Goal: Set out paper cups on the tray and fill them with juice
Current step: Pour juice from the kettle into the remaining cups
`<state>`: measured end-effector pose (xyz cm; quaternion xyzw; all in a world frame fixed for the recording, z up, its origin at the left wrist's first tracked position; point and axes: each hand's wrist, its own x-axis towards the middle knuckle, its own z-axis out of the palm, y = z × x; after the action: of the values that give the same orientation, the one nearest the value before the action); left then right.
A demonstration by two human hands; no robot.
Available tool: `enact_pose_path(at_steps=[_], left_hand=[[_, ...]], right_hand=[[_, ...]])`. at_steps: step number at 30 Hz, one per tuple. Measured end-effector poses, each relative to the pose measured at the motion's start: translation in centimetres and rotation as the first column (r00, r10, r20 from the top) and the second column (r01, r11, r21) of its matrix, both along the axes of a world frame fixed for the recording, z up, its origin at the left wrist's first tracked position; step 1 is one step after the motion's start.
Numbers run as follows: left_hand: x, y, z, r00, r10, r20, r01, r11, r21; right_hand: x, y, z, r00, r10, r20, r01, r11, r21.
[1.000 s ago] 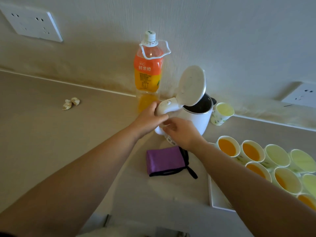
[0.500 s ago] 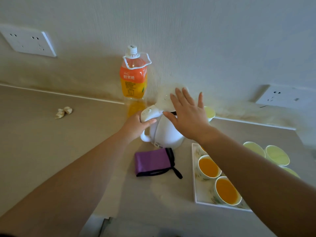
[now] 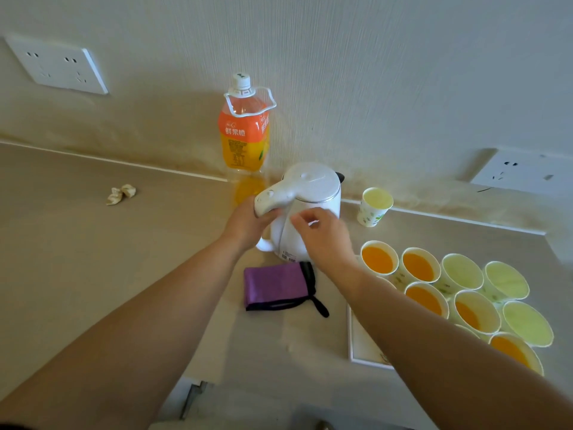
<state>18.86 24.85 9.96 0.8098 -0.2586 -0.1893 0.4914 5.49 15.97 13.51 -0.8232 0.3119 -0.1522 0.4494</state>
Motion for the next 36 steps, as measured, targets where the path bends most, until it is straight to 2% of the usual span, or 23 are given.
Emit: enact_pose_path(at_steps=[2, 3, 6, 9, 13, 15, 17, 19, 24, 27, 31, 36], left_hand=[[-0.6, 0.2, 0.1, 1.000, 0.022, -0.014, -0.022, 1.000, 0.003], [-0.9, 0.3, 0.1, 0.999, 0.023, -0.025, -0.023, 1.000, -0.003], [-1.2, 1.7, -0.2, 0.994, 0.018, -0.108, -0.022, 0.999, -0.029], [-1.5, 3.6, -0.6, 0.980, -0.077, -0.186, 0.053, 0.990, -0.128], [-3.2, 5.2, 0.1, 0.934, -0.222, -0.280, 0.147, 0.953, -0.264], [-3.8, 5.8, 0.5, 0.907, -0.218, -0.360, 0.115, 0.951, -0.287], [-3.6, 6.2, 0.5, 0.912, -0.124, -0.391, 0.033, 0.972, -0.232], [-3.1, 6.7, 0.4, 0.931, -0.059, -0.361, 0.010, 0.991, -0.136], [-2.9, 8.3, -0.1, 0.924, -0.069, -0.375, 0.062, 0.998, -0.031], [-2.8, 8.8, -0.5, 0.922, -0.057, -0.384, 0.058, 0.998, -0.009], [-3.1, 8.1, 0.8, 0.958, -0.085, -0.272, 0.103, 0.993, 0.051], [-3.5, 5.7, 3.5, 0.977, -0.113, -0.181, 0.109, 0.993, -0.032]], right_hand=[[1.2, 1.1, 0.3, 0.992, 0.082, -0.101, -0.053, 0.964, 0.261], [2.0, 1.5, 0.7, 0.990, 0.090, -0.108, -0.049, 0.943, 0.329], [3.7, 2.4, 1.7, 0.996, 0.022, -0.086, 0.018, 0.899, 0.438], [4.6, 3.4, 1.5, 0.994, -0.089, -0.061, 0.108, 0.825, 0.554], [4.6, 5.1, -0.3, 0.963, -0.267, 0.046, 0.202, 0.818, 0.538], [4.4, 5.5, -0.7, 0.932, -0.353, 0.080, 0.261, 0.810, 0.526], [4.0, 5.5, -1.1, 0.919, -0.385, 0.089, 0.296, 0.819, 0.492], [3.3, 5.8, -1.7, 0.898, -0.428, 0.106, 0.337, 0.821, 0.461], [2.3, 5.8, -2.2, 0.787, -0.596, 0.162, 0.495, 0.765, 0.412], [2.9, 5.2, -2.1, 0.770, -0.625, 0.128, 0.551, 0.753, 0.359], [2.3, 3.9, -1.7, 0.770, -0.618, 0.160, 0.565, 0.776, 0.280], [0.2, 2.6, 0.4, 0.794, -0.557, 0.245, 0.495, 0.825, 0.273]])
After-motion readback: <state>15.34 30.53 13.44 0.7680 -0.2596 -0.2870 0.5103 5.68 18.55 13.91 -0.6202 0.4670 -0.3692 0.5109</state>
